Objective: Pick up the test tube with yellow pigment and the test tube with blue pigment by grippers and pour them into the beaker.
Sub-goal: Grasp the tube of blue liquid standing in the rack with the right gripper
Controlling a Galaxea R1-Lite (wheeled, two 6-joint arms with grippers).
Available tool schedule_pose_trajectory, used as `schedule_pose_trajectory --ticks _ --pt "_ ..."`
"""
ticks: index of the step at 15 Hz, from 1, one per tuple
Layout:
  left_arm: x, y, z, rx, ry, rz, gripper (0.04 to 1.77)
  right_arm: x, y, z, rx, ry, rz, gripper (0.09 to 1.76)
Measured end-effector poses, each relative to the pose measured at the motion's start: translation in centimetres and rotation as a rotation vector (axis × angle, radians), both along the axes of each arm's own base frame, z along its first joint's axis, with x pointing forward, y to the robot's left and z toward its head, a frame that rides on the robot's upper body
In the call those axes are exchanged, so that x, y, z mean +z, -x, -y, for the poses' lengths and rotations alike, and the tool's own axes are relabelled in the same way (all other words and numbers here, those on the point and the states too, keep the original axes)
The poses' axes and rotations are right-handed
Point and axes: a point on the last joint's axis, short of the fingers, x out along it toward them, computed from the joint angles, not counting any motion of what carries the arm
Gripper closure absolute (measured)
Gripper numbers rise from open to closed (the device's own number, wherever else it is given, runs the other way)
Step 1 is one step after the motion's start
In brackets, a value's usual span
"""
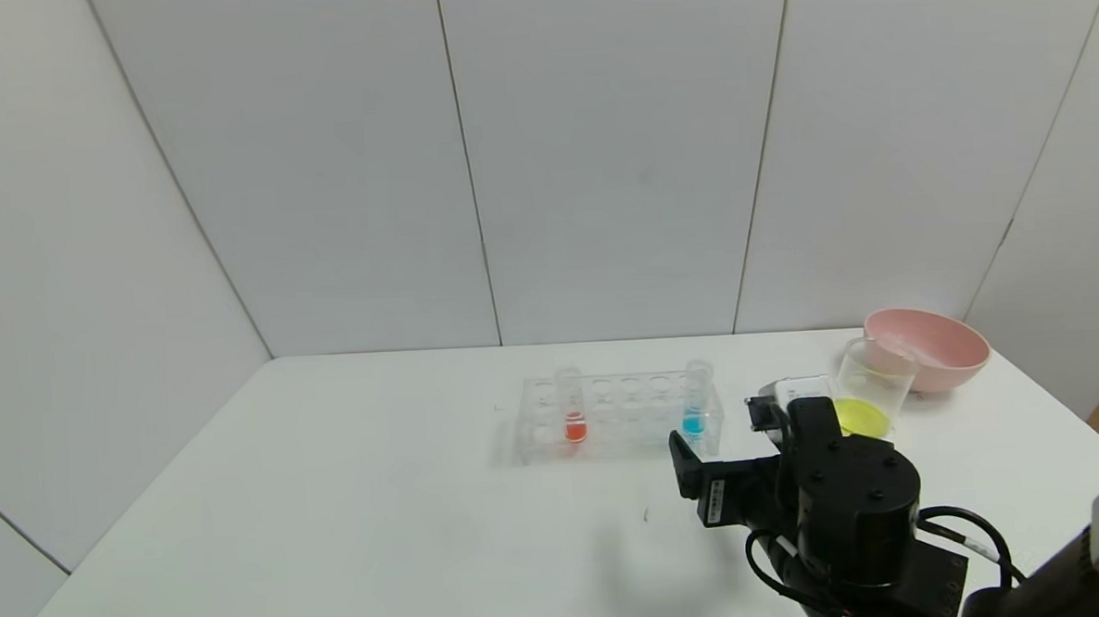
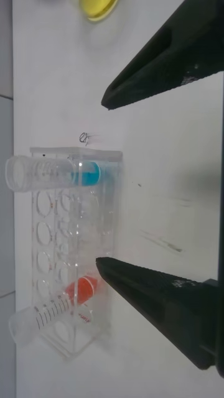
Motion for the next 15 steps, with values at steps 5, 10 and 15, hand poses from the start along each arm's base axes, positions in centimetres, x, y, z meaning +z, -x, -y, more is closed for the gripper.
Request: schedule_pose_trajectory --ticks 5,10,15 --pt "0.0 0.0 0.0 0.000 0.000 0.000 0.05 -1.1 -2.9 -1.0 -0.026 0.045 0.016 0.15" --pt "0.0 0.0 0.0 0.000 0.000 0.000 0.05 -1.2 -6.2 -1.0 -0.019 0.055 0.052 0.14" --pt "0.0 0.0 0.0 0.000 0.000 0.000 0.05 -1.6 -8.2 -1.3 -0.031 0.043 0.068 0.14"
